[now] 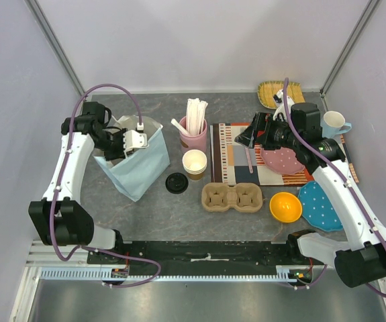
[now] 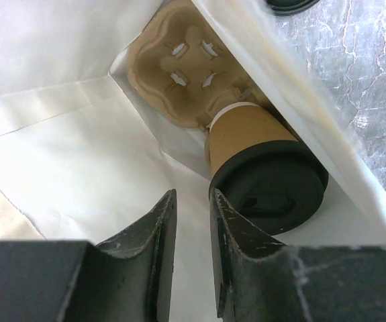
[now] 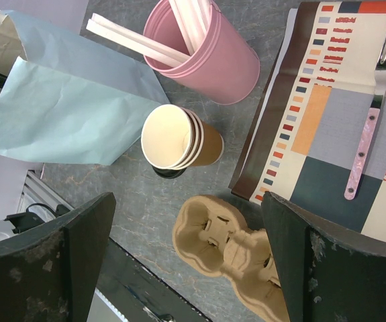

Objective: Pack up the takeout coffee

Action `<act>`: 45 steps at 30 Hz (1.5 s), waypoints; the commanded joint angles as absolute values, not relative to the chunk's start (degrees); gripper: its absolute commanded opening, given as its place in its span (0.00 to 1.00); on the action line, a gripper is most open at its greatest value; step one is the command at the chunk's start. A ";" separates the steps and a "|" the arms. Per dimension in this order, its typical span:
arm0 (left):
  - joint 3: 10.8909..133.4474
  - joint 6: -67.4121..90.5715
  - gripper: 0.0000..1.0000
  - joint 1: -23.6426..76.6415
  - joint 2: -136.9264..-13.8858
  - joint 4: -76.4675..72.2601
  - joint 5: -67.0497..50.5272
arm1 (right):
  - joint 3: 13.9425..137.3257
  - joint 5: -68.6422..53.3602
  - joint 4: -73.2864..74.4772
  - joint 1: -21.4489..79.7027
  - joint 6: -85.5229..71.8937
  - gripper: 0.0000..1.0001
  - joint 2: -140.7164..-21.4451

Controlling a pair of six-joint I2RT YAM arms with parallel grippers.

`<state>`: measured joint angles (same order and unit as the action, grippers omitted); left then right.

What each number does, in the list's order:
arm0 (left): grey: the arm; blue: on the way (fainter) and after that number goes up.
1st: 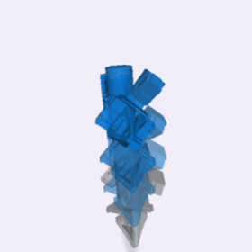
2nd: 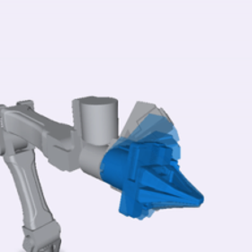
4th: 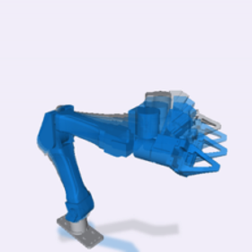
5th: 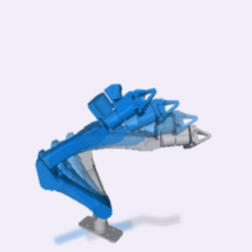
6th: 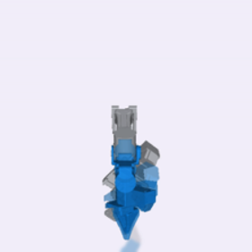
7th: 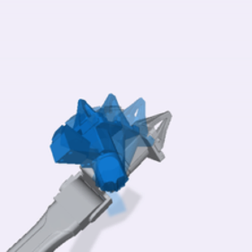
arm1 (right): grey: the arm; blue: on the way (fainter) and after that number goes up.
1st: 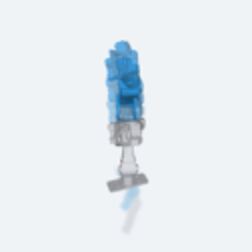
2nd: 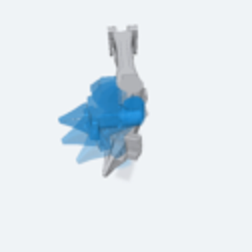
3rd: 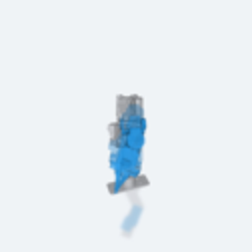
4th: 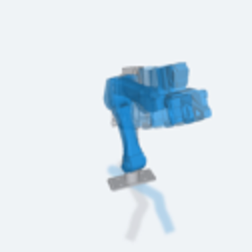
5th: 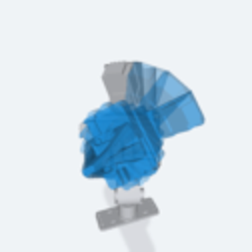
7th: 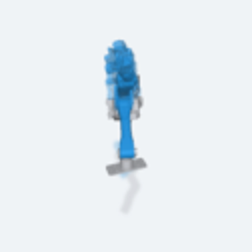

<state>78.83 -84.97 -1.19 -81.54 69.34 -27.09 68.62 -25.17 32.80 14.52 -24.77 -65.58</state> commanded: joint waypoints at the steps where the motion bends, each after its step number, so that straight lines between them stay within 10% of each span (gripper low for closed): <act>1: 81.56 -84.90 0.33 -1.05 -80.24 72.07 -28.65 | 69.61 -24.96 31.11 14.85 -25.05 0.98 -64.69; 45: 86.40 -86.48 0.43 -1.05 -78.66 74.36 -31.12 | 70.14 -25.05 31.03 15.38 -25.14 0.98 -65.30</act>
